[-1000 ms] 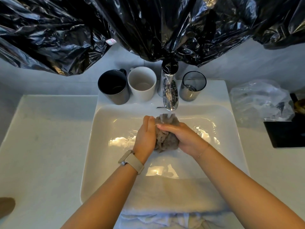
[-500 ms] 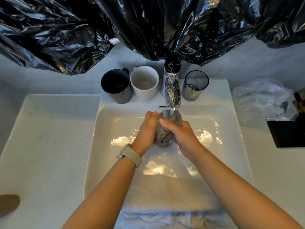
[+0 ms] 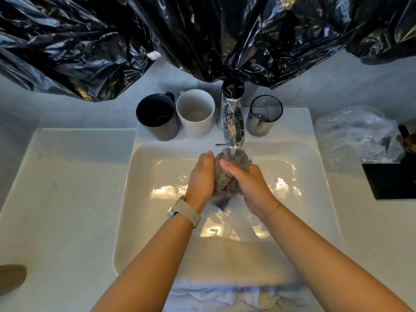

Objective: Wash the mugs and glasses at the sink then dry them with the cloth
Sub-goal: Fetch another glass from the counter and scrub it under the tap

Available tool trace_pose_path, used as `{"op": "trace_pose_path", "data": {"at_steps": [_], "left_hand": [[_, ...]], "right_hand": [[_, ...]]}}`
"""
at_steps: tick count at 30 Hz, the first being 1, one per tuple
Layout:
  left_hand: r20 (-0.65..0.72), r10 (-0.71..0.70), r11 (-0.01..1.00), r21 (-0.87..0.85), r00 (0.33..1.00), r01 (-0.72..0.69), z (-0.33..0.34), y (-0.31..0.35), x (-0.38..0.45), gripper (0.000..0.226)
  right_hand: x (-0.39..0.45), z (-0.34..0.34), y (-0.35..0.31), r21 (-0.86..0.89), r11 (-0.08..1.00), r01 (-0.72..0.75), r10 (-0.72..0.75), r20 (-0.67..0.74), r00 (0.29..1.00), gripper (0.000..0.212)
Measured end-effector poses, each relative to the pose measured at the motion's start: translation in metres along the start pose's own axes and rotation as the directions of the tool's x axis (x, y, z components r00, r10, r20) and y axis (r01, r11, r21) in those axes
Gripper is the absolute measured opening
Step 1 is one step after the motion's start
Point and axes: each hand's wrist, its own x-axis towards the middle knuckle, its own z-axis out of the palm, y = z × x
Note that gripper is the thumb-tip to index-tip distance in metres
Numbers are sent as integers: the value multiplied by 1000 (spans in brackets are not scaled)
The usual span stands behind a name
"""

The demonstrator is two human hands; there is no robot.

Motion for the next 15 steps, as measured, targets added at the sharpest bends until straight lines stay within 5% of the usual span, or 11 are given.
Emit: {"op": "trace_pose_path", "data": {"at_steps": [3, 6, 8, 10, 12, 15], "left_hand": [[-57, 363, 883, 338, 930, -324, -2, -4, -8, 36], [26, 438, 842, 336, 898, -421, -8, -12, -7, 36], [24, 327, 924, 200, 945, -325, -11, -11, -4, 41], [168, 68, 994, -93, 983, -53, -13, -2, 2, 58], [289, -75, 944, -287, 954, 161, -14, 5, 3, 64], [72, -74, 966, -244, 995, 89, -4, 9, 1, 47]], "right_hand": [[14, -3, -21, 175, 914, -367, 356, 87, 930, 28], [18, -5, -26, 124, 929, -350, 340, 89, 936, 33], [11, -6, -17, 3, 988, -156, 155, 40, 987, 35], [1, -4, -7, -62, 996, 61, -57, 54, 997, 23], [-5, 1, 4, -77, 981, 179, -179, 12, 984, 18], [-3, 11, 6, 0, 991, 135, -135, -107, 985, 22]]}}
